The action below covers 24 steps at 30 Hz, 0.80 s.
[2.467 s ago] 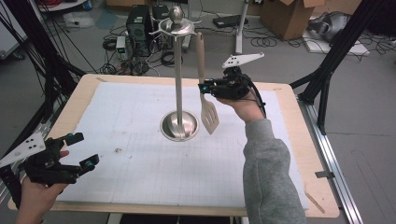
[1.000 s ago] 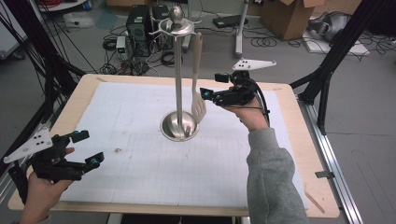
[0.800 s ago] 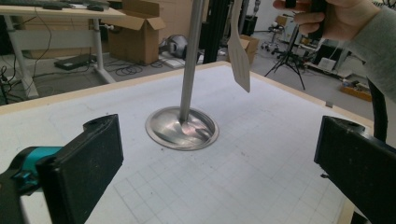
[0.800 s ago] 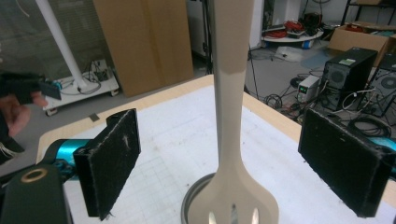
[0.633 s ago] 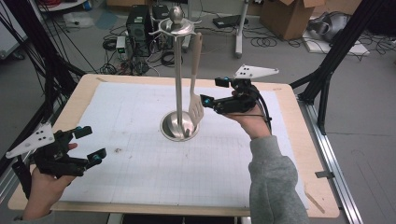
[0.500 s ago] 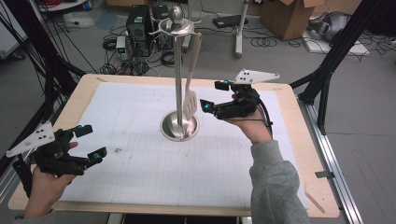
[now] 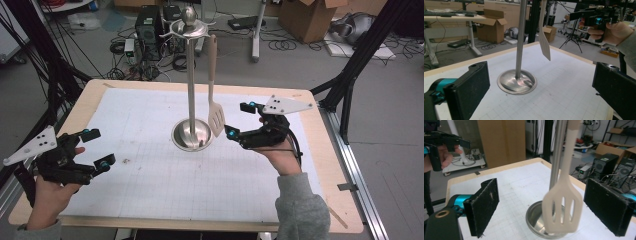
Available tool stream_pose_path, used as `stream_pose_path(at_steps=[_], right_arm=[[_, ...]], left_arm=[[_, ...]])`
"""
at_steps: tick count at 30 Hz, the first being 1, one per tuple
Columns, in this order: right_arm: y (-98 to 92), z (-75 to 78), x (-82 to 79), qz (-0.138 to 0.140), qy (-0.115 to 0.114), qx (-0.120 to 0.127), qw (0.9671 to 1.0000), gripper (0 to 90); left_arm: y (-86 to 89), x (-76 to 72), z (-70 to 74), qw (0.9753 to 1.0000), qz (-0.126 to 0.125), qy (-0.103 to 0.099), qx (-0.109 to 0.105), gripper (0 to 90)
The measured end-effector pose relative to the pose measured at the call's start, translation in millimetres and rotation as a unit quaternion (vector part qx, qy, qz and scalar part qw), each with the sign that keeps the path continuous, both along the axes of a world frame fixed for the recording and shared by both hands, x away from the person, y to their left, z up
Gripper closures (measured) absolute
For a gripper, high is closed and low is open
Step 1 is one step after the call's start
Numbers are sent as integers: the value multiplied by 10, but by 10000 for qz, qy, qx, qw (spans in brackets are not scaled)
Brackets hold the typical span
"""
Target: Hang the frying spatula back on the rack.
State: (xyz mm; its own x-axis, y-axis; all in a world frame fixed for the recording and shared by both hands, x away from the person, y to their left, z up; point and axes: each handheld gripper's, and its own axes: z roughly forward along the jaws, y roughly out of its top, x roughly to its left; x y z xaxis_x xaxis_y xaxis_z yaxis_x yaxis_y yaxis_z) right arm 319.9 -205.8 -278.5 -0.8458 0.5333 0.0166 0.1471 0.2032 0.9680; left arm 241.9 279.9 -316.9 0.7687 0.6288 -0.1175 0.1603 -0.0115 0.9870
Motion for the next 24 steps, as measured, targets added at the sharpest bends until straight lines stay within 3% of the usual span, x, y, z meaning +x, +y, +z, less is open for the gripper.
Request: stream_pose_path(at_steps=[14,24], right_arm=[[-486,-170,-302,-455,-155,266,9985,119],[-671,-303,-340,-700,-123,384,9967,119]], left_arm=[[-68,52,-7,10000,-58,15,46,17],[-107,74,-37,9999,-89,65,87,17]])
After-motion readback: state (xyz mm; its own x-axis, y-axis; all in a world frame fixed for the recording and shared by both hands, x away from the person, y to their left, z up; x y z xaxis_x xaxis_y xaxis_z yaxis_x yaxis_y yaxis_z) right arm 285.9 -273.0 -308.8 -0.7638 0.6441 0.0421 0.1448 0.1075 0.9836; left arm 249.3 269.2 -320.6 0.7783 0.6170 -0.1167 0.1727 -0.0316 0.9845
